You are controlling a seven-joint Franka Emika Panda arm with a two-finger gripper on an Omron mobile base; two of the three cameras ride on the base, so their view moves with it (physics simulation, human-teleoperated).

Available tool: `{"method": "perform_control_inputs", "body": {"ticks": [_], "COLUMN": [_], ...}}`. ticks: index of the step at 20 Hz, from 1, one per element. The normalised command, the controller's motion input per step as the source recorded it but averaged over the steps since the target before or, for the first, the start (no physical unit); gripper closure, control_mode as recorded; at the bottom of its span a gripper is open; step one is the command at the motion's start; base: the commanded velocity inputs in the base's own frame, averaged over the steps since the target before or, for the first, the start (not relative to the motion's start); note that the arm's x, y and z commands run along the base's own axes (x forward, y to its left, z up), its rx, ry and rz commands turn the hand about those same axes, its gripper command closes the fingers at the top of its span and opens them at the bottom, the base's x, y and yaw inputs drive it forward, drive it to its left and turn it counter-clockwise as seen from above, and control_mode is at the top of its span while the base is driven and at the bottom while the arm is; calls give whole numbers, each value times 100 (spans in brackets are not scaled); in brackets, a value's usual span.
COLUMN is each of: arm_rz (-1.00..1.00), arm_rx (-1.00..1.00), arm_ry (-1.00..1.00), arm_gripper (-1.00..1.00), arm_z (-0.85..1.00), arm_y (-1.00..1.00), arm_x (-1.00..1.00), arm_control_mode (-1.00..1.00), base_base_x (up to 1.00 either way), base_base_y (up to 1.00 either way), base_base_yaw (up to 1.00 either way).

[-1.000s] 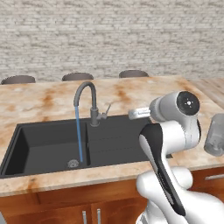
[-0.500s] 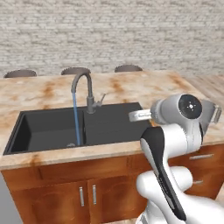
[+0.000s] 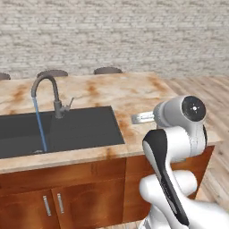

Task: Turn on the sink faucet and place the jug under the water for a few seconds to fill it up.

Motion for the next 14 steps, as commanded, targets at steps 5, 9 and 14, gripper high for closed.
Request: {"method": "perform_control_inputs", "body": {"ticks": [5, 9, 14], "arm_rz": [0, 0, 0], "arm_rx": [0, 0, 0], "arm_ry": [0, 0, 0], "arm_gripper": [-100, -100, -100], "arm_z": [0, 0, 0], "arm_y": [0, 0, 0], "arm_x": [0, 0, 0], "arm_control_mode": [100, 100, 100], "base_base_x": [-1, -4, -6], "base_base_y": [-84, -77, -68], "base_base_yaw": [-5, -4, -2]}}
